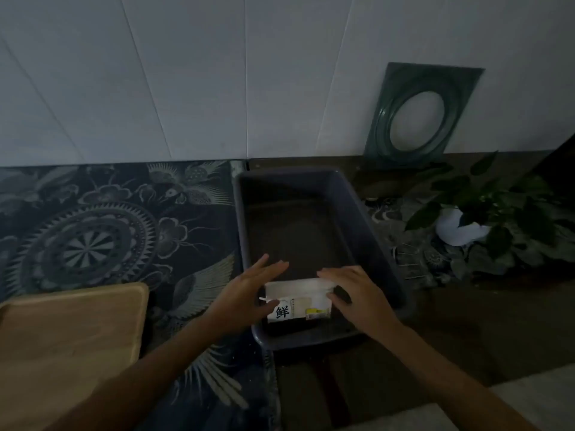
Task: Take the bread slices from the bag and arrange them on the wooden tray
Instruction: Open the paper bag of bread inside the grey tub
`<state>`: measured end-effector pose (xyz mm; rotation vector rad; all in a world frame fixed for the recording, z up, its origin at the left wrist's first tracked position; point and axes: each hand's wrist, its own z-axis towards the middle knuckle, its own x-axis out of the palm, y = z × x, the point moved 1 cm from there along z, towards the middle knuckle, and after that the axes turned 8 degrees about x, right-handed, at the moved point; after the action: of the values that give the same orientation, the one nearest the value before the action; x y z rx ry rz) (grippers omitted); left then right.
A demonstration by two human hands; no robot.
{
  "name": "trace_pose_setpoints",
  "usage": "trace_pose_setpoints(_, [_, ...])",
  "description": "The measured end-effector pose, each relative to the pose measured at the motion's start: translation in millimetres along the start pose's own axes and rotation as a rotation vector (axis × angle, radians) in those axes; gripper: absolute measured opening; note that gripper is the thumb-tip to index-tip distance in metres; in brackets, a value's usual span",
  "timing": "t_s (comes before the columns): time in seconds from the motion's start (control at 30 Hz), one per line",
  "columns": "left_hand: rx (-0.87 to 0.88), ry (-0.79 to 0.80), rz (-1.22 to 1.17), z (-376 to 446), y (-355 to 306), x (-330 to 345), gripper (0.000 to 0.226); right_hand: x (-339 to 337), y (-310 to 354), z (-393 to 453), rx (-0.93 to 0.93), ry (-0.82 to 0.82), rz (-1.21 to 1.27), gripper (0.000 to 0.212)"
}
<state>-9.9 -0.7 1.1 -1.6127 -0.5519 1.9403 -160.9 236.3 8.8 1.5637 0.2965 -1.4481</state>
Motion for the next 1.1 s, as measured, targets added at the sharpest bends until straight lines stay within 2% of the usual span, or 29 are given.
trace_pose_setpoints(0.17, [-0.08,-0.053,0.037,0,-2,9,0.069,8,-15,1,-0.066,0.008,0.118,0.045])
trace_pose_setpoints(0.4, [-0.092,-0.233,0.038,-5,-10,9,0.037,12,-27,7,-0.12,-0.01,0.169,0.036])
trace_pose_setpoints(0.53, [-0.09,-0.264,0.032,-4,-13,8,0.024,10,-24,8,-0.112,-0.011,0.201,0.029])
trace_pose_setpoints(0.73, [-0.104,-0.256,0.004,0,-16,2,0.02,8,-22,10,-0.137,-0.035,0.214,0.028])
trace_pose_setpoints(0.87, [-0.125,-0.276,0.001,2,-18,-1,0.021,3,-21,15,-0.217,-0.056,0.124,0.035])
trace_pose_setpoints(0.97, [-0.125,-0.256,-0.008,3,-20,0,0.026,0,-23,21,-0.308,-0.064,0.061,0.044])
trace_pose_setpoints(1.1, [-0.083,-0.22,0.028,2,-20,0,0.037,-2,-28,25,-0.385,-0.085,0.063,0.045])
